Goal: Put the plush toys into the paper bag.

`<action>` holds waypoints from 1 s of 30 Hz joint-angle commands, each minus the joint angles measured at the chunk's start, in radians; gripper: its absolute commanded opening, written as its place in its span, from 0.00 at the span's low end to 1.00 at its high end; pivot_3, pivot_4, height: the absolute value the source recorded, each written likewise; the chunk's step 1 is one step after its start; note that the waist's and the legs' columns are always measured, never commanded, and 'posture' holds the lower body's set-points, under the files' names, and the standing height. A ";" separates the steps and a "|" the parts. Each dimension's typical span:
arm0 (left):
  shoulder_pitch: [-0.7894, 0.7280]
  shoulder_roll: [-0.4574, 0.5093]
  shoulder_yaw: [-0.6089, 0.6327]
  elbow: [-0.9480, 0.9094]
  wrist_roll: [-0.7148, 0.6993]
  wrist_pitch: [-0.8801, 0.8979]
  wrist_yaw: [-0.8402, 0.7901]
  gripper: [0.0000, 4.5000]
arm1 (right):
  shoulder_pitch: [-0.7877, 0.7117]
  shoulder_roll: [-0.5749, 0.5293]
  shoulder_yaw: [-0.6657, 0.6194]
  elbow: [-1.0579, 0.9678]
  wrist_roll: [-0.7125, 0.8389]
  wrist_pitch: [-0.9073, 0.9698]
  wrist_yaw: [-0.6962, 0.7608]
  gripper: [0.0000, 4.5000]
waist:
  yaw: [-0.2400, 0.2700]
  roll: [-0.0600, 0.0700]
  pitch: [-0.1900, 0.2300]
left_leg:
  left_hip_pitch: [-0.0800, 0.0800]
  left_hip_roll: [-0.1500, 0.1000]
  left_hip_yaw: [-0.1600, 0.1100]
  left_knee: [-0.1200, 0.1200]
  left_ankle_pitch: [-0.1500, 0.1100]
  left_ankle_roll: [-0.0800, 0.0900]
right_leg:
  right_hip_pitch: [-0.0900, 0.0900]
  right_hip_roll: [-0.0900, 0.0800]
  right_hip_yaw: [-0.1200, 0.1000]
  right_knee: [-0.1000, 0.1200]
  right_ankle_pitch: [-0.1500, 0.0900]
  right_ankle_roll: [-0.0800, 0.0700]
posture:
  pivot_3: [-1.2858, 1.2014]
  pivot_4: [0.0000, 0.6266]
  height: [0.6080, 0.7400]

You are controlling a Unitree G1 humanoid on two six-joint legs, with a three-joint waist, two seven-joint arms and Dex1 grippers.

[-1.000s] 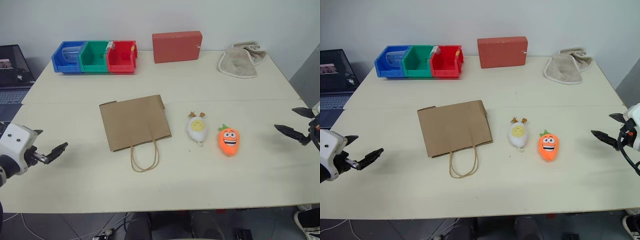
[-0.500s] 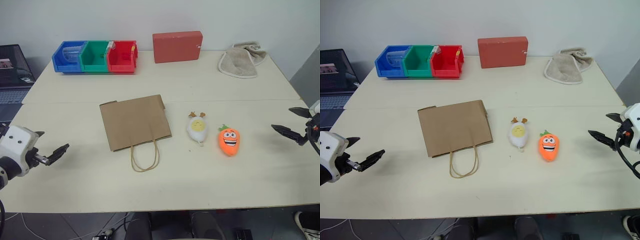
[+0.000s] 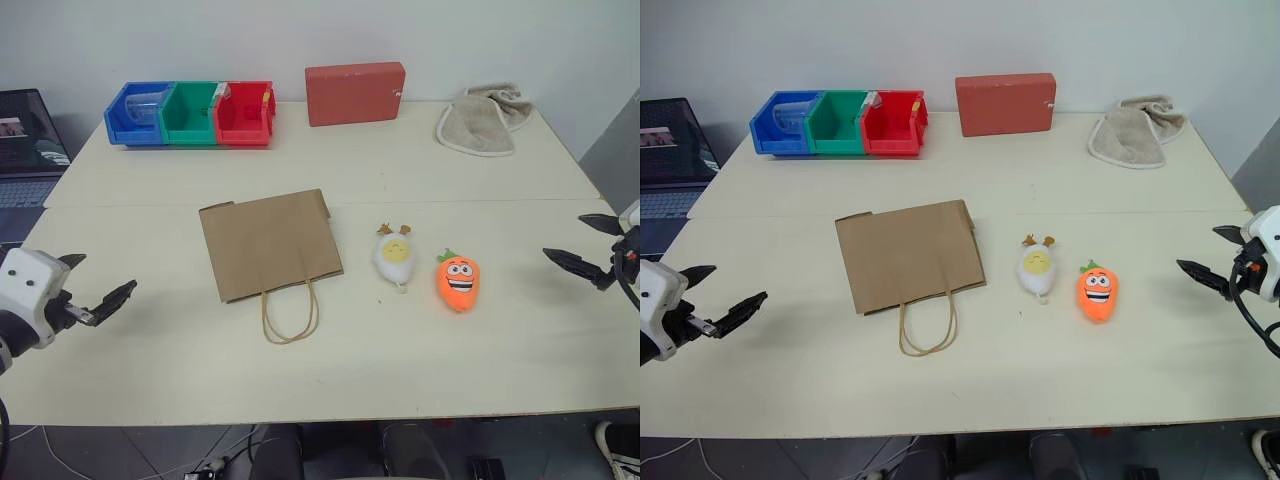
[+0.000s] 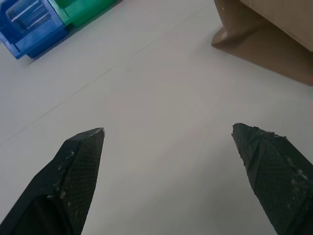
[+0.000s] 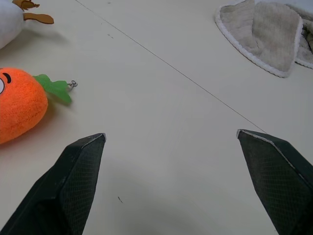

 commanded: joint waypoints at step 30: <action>-0.041 0.022 -0.474 -0.292 0.115 -0.130 -0.296 0.99 | 0.064 0.021 0.110 -0.863 0.423 0.464 0.078 1.00 | 0.011 0.000 0.000 | -0.001 0.000 -0.001 0.001 0.000 0.000 | 0.000 0.000 0.000 -0.001 0.000 0.000 | 0.52 0.24 1.00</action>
